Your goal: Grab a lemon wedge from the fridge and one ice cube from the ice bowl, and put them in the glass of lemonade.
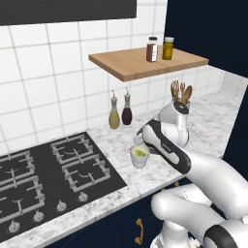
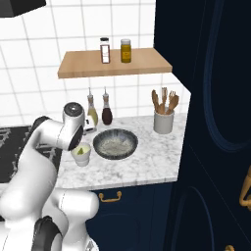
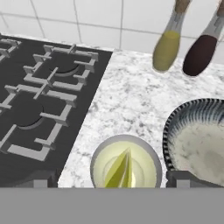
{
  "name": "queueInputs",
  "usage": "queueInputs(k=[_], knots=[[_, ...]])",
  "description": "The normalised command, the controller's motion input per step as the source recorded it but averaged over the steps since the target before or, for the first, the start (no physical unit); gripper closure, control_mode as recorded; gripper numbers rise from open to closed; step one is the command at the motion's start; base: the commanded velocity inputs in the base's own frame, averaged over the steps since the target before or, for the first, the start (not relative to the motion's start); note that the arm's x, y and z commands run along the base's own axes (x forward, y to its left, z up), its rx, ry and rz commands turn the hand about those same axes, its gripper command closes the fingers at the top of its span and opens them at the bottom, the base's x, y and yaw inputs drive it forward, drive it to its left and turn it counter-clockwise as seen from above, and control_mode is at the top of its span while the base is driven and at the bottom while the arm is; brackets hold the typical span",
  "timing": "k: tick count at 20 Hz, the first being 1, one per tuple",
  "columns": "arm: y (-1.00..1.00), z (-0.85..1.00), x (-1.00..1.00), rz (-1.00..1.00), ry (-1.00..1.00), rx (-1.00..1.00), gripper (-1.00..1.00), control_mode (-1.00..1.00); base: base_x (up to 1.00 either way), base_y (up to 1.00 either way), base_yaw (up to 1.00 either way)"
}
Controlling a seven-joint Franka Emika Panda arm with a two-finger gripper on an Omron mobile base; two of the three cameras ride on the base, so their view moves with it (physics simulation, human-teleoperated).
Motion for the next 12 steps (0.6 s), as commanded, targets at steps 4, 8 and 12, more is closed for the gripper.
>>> queueInputs(k=[4, 8, 12], knots=[[-0.01, 0.28, -0.31, 0.0, -0.01, 0.03, -1.0, -1.0, 0.0, 0.0, 0.0], [0.0, 0.39, -0.21, 0.0, 0.05, 0.02, -1.0, -1.0, 0.0, 0.0, 0.0], [-0.14, 0.44, -0.59, 0.0, 0.02, 0.08, -1.0, -1.0, 0.0, 0.0, 0.0]])
